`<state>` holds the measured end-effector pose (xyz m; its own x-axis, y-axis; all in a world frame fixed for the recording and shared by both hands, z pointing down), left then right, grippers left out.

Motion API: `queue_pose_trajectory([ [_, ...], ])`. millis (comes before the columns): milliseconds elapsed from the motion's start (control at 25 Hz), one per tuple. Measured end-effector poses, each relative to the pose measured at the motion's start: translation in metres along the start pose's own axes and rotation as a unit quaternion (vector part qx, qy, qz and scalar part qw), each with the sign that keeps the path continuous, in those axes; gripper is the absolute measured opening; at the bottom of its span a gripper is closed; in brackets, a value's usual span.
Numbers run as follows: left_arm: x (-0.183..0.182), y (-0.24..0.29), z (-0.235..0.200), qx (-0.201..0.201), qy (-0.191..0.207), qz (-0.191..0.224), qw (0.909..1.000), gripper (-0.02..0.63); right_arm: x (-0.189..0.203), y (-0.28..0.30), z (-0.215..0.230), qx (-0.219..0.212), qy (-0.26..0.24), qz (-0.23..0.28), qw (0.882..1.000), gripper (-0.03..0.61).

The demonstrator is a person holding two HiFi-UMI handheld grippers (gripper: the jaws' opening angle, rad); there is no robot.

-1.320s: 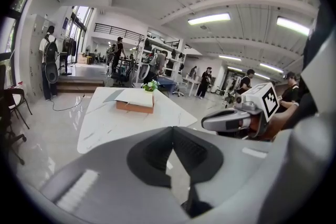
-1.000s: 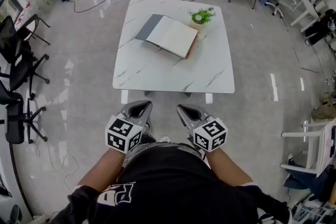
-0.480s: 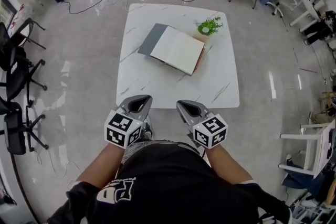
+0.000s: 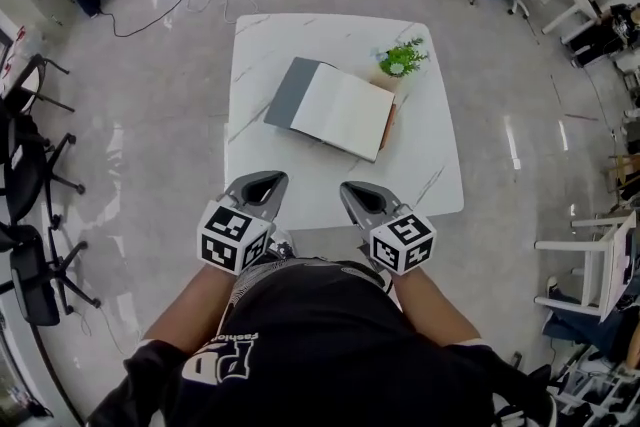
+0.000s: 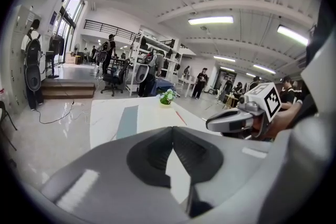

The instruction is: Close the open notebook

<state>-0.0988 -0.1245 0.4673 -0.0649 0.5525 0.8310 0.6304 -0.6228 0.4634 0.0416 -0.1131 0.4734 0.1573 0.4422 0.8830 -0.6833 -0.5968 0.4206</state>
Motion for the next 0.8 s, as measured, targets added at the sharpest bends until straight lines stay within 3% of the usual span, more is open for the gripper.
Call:
queue_pose_trajectory([
  [360, -0.012, 0.014, -0.045, 0.023, 0.015, -0.013, 0.9995, 0.058, -0.021, 0.036, 0.014, 0.037, 0.007, 0.009, 0.999, 0.000],
  [600, -0.015, 0.023, -0.059, 0.017, 0.008, -0.014, 0.9997, 0.058, -0.024, 0.039, 0.022, 0.042, 0.008, 0.005, 0.999, 0.000],
  [800, -0.012, 0.029, -0.067, -0.011, 0.010, -0.011, 0.9998, 0.058, -0.019, 0.045, 0.028, 0.023, -0.003, -0.013, 1.000, 0.000],
])
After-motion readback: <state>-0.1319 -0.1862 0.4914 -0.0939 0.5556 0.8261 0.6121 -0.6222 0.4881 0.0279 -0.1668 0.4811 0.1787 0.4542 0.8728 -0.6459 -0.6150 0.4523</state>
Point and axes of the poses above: the fingertips, and each gripper's own axes: y forward along the fingers, z to its right, x out of its underside, the point moved 2 cm from there along -y, backward along the fingers, and after that the axes turned 5 degrees about -y, right-handed, at the moved point
